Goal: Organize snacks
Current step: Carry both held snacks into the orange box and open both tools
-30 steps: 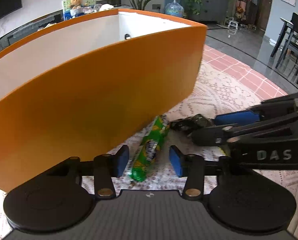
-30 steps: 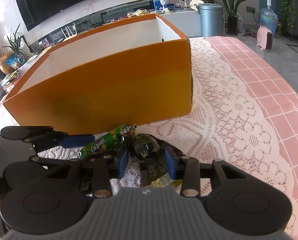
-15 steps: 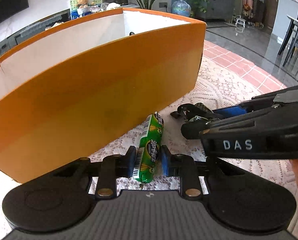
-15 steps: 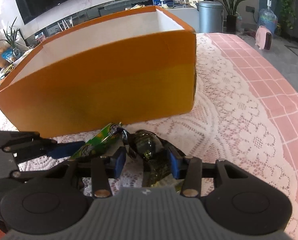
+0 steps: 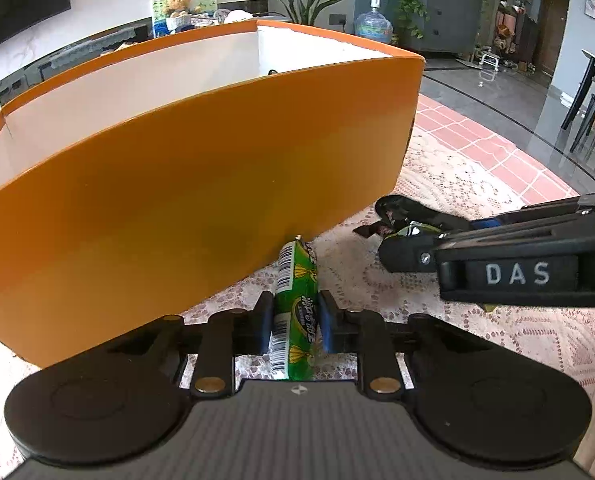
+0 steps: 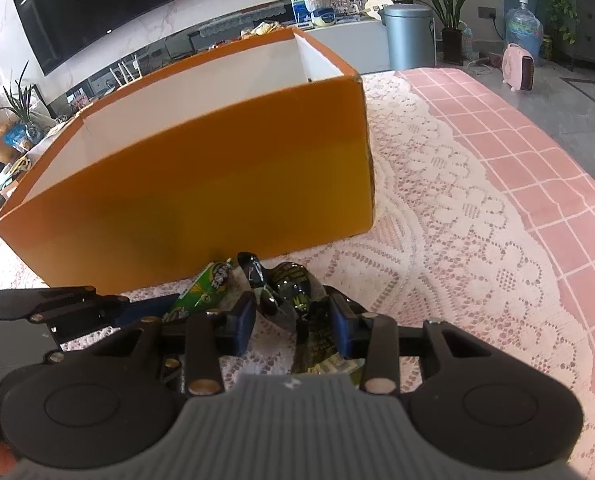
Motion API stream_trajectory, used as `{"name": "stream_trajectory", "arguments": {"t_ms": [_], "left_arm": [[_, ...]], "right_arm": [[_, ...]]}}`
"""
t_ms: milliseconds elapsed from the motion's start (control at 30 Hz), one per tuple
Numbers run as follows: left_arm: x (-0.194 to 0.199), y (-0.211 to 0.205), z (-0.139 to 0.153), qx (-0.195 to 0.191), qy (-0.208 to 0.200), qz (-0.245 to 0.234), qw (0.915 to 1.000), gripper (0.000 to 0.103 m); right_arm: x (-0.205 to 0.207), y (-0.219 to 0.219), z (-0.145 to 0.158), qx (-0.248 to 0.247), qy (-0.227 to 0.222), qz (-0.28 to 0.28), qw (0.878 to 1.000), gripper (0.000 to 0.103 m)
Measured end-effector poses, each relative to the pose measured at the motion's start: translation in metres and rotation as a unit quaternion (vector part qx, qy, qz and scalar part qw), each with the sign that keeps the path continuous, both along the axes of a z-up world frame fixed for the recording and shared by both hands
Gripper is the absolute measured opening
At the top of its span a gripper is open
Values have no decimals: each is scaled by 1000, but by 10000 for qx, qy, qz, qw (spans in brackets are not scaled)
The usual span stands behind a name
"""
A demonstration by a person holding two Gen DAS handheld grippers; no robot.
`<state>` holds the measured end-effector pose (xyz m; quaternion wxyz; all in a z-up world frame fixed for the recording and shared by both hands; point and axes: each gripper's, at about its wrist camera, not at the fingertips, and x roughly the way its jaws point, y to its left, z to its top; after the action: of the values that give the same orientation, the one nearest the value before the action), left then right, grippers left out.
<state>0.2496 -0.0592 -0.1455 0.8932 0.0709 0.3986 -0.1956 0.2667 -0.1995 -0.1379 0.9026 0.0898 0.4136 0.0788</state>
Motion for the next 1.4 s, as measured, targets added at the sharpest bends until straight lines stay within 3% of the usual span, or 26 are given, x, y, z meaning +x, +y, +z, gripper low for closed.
{"name": "stream_trajectory", "arguments": {"t_ms": [167, 433, 667, 967, 1167, 1400], "left_arm": [[-6, 7, 10, -229, 81, 212, 9995, 25], [-33, 20, 46, -702, -122, 366, 9968, 25], [-50, 31, 79, -892, -424, 472, 9940, 25], [-39, 44, 123, -1132, -751, 623, 9888, 25], [-30, 48, 133, -1064, -886, 636, 9883, 25], [-3, 51, 134, -1085, -734, 583, 9897, 25]], "right_arm": [[-6, -5, 6, 87, -108, -84, 9999, 37], [-25, -7, 23, 107, -469, -90, 9988, 37], [-47, -7, 49, 227, -794, 1, 9966, 36], [-64, 2, 96, 333, -1257, 310, 9910, 36], [-56, 12, 122, 95, -1557, 603, 9859, 36], [-25, 20, 139, -146, -1663, 930, 9816, 36]]}}
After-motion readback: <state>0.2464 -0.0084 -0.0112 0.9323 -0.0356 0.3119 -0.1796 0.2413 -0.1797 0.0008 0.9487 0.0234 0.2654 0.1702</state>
